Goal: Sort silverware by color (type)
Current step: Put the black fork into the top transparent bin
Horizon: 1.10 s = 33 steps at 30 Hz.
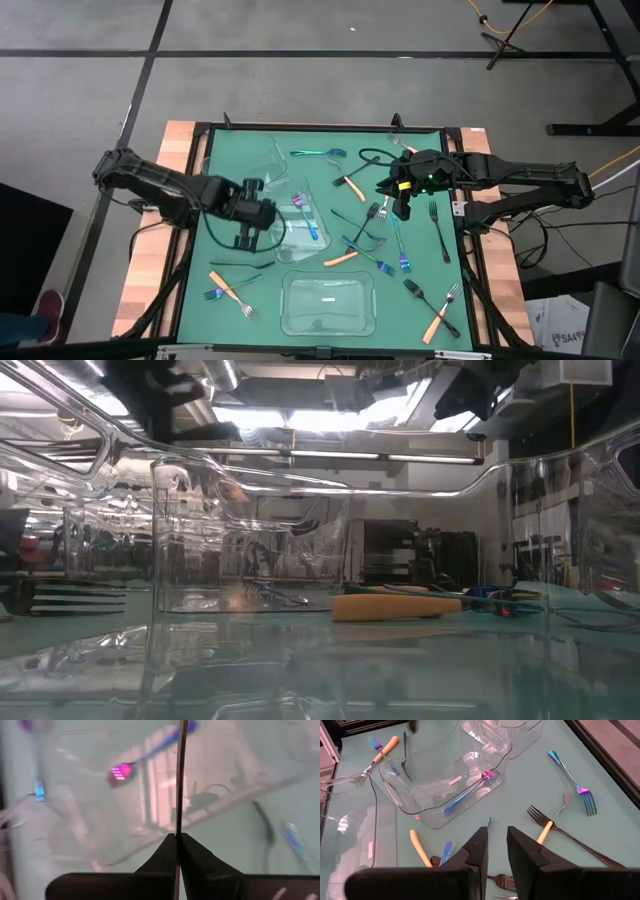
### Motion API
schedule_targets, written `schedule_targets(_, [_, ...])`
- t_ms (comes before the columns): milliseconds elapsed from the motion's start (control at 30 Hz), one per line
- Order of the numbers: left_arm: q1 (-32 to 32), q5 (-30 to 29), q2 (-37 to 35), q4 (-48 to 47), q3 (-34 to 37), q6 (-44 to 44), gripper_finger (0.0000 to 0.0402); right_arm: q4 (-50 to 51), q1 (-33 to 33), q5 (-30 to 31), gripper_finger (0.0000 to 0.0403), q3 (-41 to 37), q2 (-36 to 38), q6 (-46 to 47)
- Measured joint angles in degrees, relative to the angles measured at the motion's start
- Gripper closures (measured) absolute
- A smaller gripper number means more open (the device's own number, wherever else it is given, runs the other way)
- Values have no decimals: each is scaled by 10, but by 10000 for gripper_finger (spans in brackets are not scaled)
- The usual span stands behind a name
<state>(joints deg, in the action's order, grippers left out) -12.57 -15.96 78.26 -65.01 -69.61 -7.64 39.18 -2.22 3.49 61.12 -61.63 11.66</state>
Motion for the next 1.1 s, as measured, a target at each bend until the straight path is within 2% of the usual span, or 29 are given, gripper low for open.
schedule_targets(267, [148,-7,0,-1,8,56,398,0,0,0,339,0,0,0])
schedule_targets(500, [291,-11,0,4,37,68,398,0,0,0,339,0,0,0])
schedule_targets(600, [341,10,0,30,65,82,398,0,0,0,339,0,0,0])
schedule_targets(867, [434,50,0,186,154,169,398,0,0,0,339,0,0,0])
schedule_targets(1100, [486,52,0,236,217,174,397,0,-1,0,339,0,0,0])
